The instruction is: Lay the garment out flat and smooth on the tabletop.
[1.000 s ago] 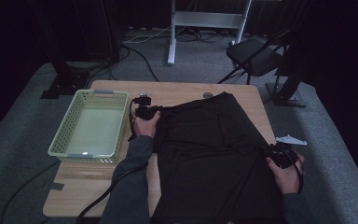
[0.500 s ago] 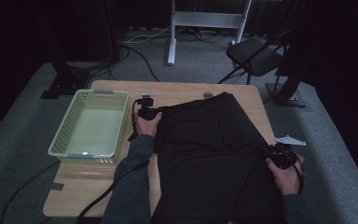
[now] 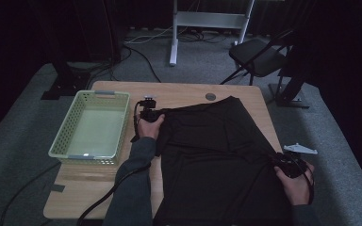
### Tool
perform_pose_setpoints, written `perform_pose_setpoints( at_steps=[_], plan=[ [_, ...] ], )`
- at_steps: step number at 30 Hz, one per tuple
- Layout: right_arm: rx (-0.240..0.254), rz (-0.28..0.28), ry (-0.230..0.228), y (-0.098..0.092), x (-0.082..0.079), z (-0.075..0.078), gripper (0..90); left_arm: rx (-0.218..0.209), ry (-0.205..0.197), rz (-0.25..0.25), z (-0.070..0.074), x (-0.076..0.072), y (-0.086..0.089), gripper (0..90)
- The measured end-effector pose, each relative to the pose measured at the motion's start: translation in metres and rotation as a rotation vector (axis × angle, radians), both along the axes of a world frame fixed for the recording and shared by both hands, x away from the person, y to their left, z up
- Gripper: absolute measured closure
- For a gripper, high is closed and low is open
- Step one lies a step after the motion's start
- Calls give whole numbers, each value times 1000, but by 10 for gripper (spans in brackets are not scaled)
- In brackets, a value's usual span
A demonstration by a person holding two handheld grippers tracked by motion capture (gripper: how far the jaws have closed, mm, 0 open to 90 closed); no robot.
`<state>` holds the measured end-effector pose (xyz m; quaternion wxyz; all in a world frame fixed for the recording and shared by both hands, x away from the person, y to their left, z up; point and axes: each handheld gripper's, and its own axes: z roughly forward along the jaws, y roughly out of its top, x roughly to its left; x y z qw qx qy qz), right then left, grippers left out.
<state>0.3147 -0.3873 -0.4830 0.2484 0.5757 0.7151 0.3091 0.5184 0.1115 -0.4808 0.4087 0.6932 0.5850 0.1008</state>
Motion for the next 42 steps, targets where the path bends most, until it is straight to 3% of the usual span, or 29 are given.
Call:
perform_pose_setpoints(
  at_steps=[7,16,20,25,33,36,39,42],
  plan=[
    [1,3,-2,-1,0,0,541,-5,2,56,0,4,13,693],
    [0,-2,-3,-1,0,0,540,-1,-8,41,6,-3,9,636],
    [2,-7,-6,-1,0,-1,535,-8,-38,10,16,-19,8,616],
    [1,-12,-8,0,0,-1,533,-22,-61,0,19,-45,10,596],
    [-4,-19,-3,2,3,0,528,-29,-53,-11,9,-89,18,570],
    [-3,-21,-4,2,4,0,525,-7,-41,-7,5,-103,19,566],
    [-3,-23,-1,2,6,0,524,45,-29,-14,2,-107,19,568],
    [-4,-25,0,2,7,0,521,50,-37,7,0,-102,22,588]
  ],
)
